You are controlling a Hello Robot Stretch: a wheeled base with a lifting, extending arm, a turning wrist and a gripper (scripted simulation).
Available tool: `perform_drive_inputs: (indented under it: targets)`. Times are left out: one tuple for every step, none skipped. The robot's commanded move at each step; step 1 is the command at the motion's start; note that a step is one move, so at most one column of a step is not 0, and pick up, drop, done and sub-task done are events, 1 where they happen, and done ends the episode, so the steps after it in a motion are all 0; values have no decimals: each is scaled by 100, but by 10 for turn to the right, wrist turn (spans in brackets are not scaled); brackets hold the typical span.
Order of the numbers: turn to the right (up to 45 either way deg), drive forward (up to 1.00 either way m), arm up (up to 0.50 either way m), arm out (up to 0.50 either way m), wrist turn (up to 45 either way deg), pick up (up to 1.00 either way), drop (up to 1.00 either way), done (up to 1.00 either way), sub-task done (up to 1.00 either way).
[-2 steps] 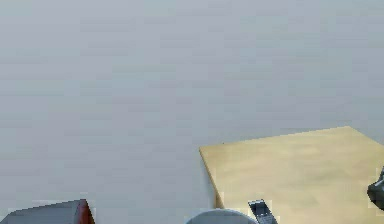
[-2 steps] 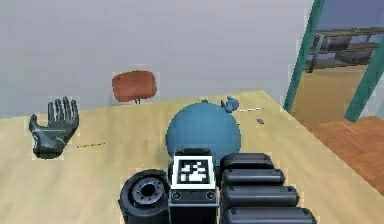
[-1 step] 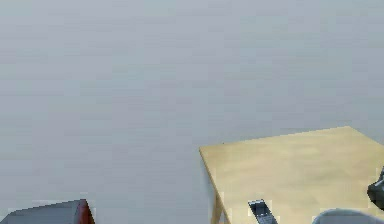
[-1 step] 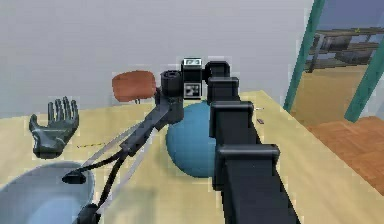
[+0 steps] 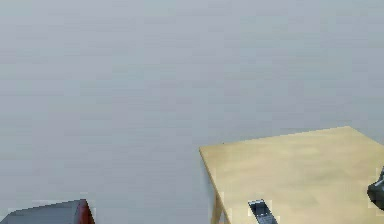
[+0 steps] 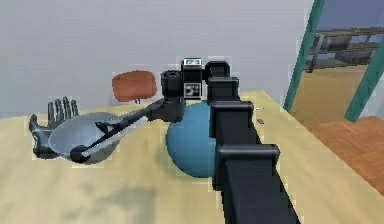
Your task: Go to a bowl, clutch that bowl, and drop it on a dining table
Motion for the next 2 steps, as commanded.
perform_drive_inputs:
  targets:
    - [0, 0, 0, 0, 450, 0, 0, 0, 0]
    - [0, 0, 0, 0, 120, 0, 0, 0, 0]
